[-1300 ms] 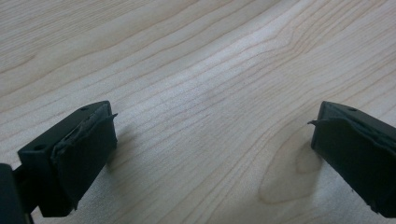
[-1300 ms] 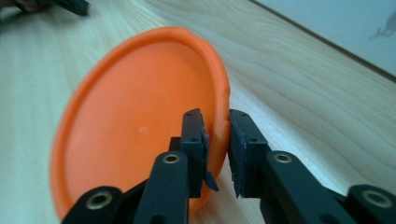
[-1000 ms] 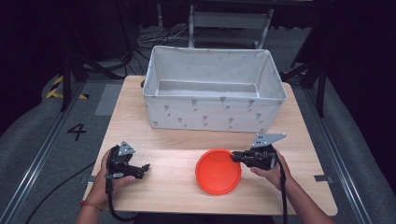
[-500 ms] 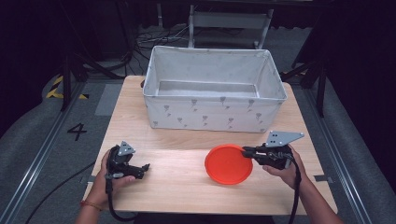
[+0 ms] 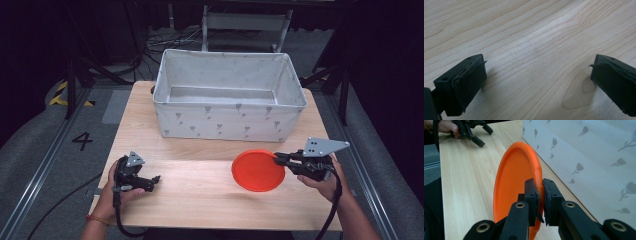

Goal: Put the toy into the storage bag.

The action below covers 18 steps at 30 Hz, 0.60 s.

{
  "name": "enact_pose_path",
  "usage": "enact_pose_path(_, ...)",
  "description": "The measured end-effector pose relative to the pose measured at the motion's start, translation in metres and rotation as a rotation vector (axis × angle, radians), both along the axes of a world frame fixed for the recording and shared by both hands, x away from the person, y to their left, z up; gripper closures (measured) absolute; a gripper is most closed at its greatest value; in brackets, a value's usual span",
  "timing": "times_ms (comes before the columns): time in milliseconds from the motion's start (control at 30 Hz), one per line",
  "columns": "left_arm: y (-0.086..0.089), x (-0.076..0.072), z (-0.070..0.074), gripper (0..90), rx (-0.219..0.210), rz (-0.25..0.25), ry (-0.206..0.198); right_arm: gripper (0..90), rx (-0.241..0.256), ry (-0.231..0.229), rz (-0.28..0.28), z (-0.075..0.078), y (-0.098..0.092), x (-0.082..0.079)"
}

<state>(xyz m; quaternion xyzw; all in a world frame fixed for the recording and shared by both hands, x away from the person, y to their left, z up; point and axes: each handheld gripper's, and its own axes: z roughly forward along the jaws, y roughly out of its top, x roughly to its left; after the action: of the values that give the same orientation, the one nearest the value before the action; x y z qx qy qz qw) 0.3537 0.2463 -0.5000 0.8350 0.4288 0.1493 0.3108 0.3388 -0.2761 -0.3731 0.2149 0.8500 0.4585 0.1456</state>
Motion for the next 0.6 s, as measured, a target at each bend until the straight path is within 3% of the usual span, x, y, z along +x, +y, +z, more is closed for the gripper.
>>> enact_pose_path(333,0.000,0.000,0.000,0.5,0.000,-0.001,0.000,82.5,-0.035,-0.028,-0.025,0.024,-0.019,-0.008)
enact_pose_path(600,0.000,0.000,0.000,0.5,0.000,-0.002,0.000,82.4,-0.033,-0.056,-0.061,0.051,-0.034,-0.009)
